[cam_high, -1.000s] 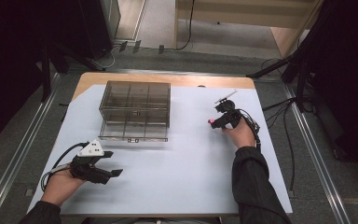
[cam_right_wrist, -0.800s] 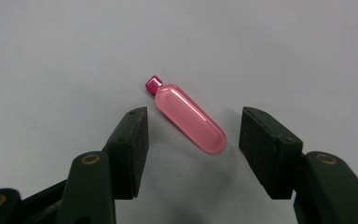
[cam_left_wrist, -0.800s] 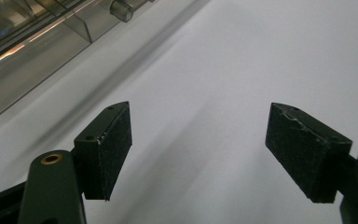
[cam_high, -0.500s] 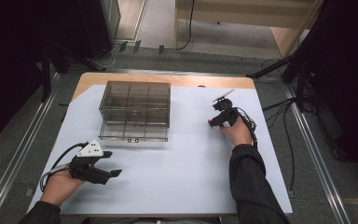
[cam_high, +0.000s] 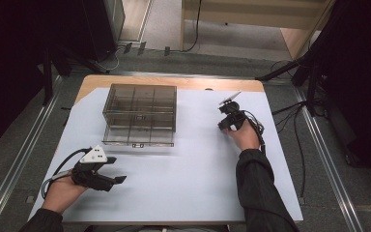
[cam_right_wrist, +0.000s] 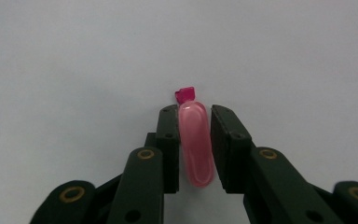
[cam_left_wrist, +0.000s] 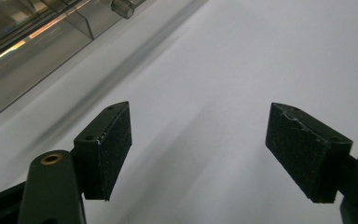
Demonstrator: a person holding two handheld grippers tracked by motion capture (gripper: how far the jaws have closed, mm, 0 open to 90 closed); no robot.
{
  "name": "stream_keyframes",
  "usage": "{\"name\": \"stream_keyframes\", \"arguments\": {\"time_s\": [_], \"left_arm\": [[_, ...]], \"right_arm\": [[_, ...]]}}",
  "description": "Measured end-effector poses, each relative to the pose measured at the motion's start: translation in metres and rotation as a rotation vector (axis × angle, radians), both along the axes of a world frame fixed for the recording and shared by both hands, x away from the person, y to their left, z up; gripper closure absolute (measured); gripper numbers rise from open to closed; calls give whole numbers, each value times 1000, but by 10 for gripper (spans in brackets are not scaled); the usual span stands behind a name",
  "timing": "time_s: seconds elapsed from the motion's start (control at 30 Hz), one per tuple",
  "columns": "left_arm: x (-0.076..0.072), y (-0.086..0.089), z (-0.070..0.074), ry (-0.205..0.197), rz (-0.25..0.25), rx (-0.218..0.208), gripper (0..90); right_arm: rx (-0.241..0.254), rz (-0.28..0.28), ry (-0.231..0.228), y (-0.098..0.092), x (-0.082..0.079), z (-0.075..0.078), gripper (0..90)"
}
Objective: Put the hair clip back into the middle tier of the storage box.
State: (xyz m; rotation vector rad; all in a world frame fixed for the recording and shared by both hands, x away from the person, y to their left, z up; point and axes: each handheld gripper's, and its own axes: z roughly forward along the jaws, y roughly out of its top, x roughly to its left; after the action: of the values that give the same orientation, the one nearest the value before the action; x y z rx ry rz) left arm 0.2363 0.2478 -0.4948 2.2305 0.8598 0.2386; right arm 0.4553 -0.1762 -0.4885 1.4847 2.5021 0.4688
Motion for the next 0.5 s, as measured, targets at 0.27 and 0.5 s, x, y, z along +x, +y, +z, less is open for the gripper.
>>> {"name": "stream_keyframes", "arguments": {"time_s": [0.27,0.5], "left_arm": [[0,1,1,1,1,4,236],[0,2,1,0,3,2,237]], "right_arm": [[9,-5,12,-1,1,1,781],[10,-10,24,-1,1,4,780]]}}
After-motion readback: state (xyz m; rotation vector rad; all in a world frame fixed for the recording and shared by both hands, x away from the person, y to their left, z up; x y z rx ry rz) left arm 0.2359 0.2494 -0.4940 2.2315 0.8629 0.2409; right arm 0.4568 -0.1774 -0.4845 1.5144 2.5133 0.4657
